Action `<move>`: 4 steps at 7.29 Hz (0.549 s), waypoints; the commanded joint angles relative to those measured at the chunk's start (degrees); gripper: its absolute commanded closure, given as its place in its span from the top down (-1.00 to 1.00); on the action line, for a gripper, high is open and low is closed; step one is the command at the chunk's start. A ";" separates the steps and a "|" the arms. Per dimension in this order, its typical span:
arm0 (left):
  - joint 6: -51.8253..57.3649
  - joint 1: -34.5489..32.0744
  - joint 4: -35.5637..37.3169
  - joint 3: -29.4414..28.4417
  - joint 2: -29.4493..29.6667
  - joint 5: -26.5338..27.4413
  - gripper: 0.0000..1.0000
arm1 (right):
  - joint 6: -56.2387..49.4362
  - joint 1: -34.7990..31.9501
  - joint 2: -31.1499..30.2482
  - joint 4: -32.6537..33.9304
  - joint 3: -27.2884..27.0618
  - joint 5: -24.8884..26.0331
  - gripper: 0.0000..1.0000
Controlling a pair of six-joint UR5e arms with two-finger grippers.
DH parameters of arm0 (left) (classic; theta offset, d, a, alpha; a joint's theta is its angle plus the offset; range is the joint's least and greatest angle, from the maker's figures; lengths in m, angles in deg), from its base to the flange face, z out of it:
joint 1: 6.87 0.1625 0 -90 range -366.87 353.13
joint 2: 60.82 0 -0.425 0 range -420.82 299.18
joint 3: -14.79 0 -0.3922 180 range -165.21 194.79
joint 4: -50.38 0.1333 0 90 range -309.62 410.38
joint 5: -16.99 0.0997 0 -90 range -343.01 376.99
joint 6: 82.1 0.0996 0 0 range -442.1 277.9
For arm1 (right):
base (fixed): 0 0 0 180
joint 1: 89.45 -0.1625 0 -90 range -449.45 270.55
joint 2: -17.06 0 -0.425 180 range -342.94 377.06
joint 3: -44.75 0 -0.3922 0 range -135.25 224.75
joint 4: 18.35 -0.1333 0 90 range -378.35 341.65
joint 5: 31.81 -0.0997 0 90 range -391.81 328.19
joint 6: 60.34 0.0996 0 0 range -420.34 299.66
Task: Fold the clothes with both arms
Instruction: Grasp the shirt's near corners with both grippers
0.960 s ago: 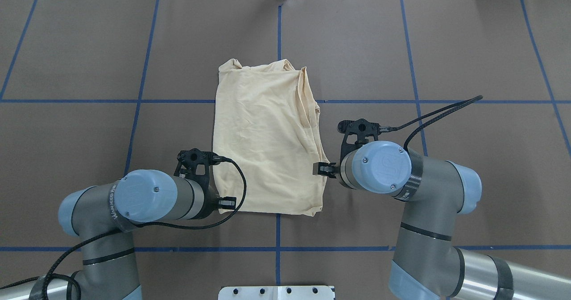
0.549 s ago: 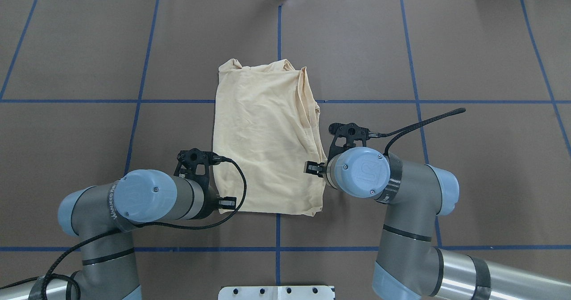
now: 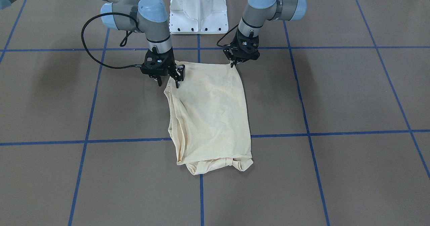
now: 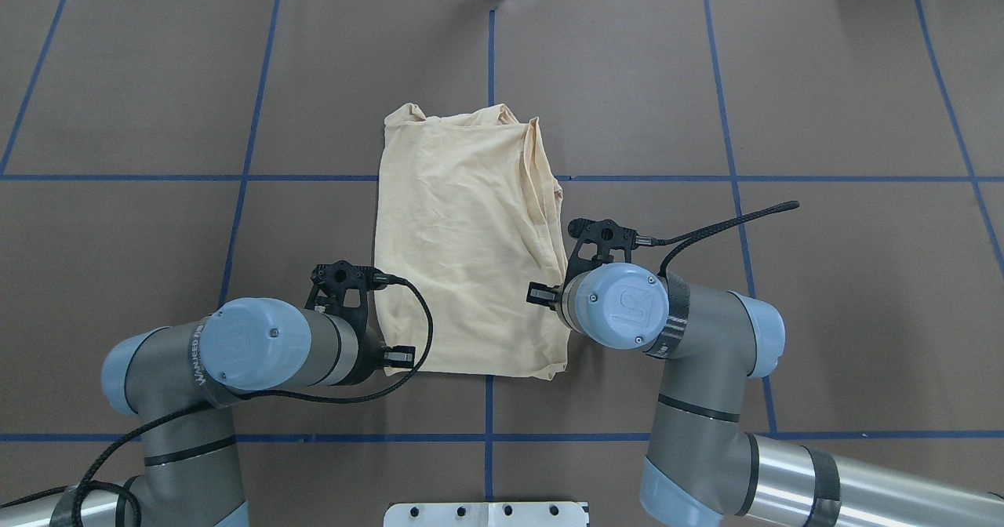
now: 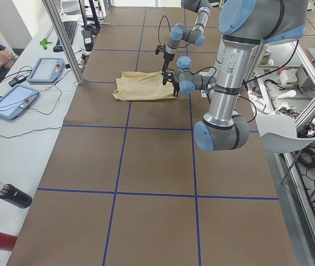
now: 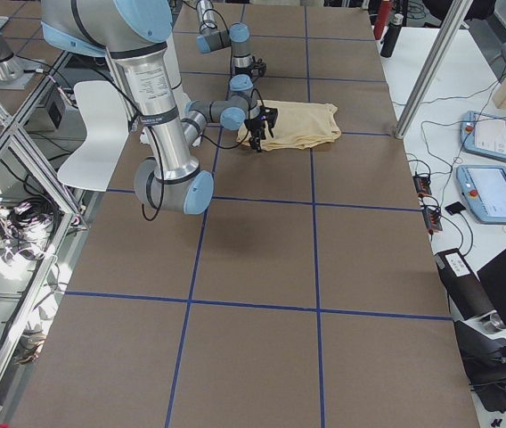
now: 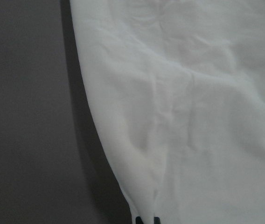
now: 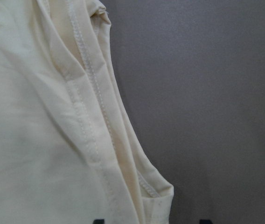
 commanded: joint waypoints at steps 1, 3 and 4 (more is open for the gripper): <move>0.00 0.00 0.01 0.00 -0.09 0.05 -1.00 | 0.16 0.57 0.16 0.03 0.20 0.60 0.26; 0.00 0.00 0.01 0.00 -0.18 -0.04 -1.00 | 0.77 0.93 0.68 0.21 0.29 1.04 -0.02; 0.00 0.00 0.01 0.00 -0.26 -0.04 -1.00 | 1.64 0.93 0.95 0.30 0.29 1.04 -0.49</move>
